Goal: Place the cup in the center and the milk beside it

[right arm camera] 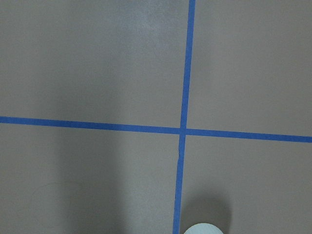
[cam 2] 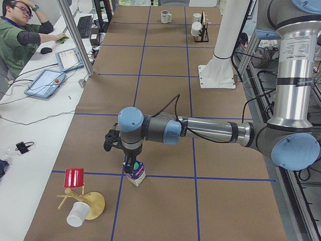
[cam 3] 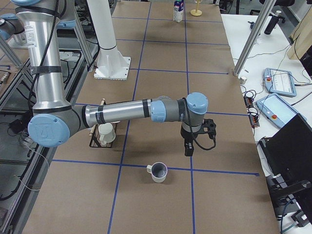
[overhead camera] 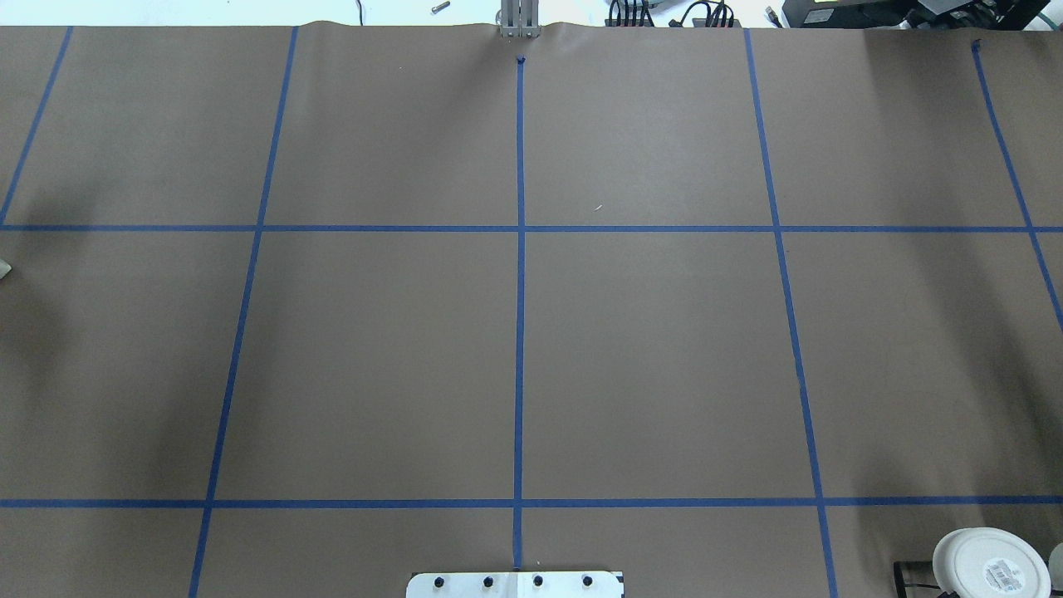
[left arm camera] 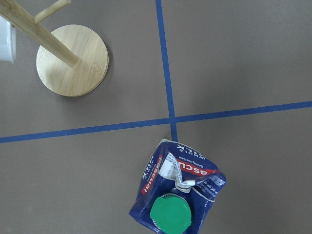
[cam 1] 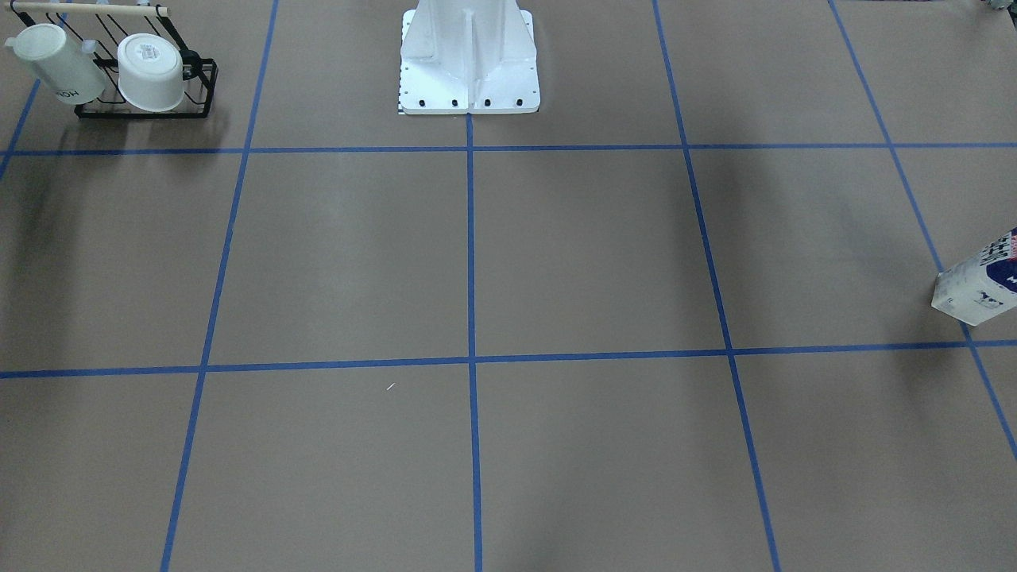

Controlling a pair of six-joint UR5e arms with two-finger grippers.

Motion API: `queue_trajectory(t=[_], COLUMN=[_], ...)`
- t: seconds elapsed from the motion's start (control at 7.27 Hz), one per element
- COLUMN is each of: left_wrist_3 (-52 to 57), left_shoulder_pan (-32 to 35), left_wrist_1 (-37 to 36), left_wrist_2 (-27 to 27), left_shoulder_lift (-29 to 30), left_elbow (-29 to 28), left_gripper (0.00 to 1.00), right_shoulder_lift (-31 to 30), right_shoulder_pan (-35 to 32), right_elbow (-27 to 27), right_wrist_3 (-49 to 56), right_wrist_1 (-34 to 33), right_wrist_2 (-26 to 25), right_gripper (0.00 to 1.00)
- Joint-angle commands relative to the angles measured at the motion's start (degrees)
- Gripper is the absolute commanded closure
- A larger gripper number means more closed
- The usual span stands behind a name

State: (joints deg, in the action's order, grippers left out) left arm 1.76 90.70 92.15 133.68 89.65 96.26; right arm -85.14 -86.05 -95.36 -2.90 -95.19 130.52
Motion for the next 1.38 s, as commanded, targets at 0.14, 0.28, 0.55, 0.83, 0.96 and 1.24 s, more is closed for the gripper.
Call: queue_trajectory(t=[0.14, 0.28, 0.55, 0.83, 0.96, 1.24], left_wrist_3=[0.2, 0.2, 0.3, 0.3, 0.3, 0.3], left_shoulder_pan=[0.0, 0.0, 0.0, 0.0, 0.0, 0.1], left_wrist_1=[0.7, 0.7, 0.8, 0.8, 0.8, 0.8], left_wrist_2=[-0.1, -0.1, -0.1, -0.1, -0.1, -0.1], left_shoulder_lift=[-0.2, -0.2, -0.2, -0.2, -0.2, -0.3], left_elbow=[0.0, 0.1, 1.6, 1.9, 1.8, 1.8], left_gripper=[0.01, 0.01, 0.01, 0.01, 0.01, 0.01], right_shoulder_lift=[0.0, 0.0, -0.5, -0.4, 0.8, -0.8], right_shoulder_pan=[0.0, 0.0, 0.0, 0.3, 1.8, 1.8], right_elbow=[-0.1, -0.1, -1.0, -2.0, -1.3, -2.4], right_wrist_3=[0.0, 0.3, 0.3, -0.3, -0.4, 0.4], right_wrist_1=[0.0, 0.0, 0.0, 0.1, 0.1, 0.1], right_wrist_2=[0.0, -0.1, 0.3, 0.5, 0.3, 3.4], right_gripper=[0.0, 0.0, 0.0, 0.0, 0.0, 0.0])
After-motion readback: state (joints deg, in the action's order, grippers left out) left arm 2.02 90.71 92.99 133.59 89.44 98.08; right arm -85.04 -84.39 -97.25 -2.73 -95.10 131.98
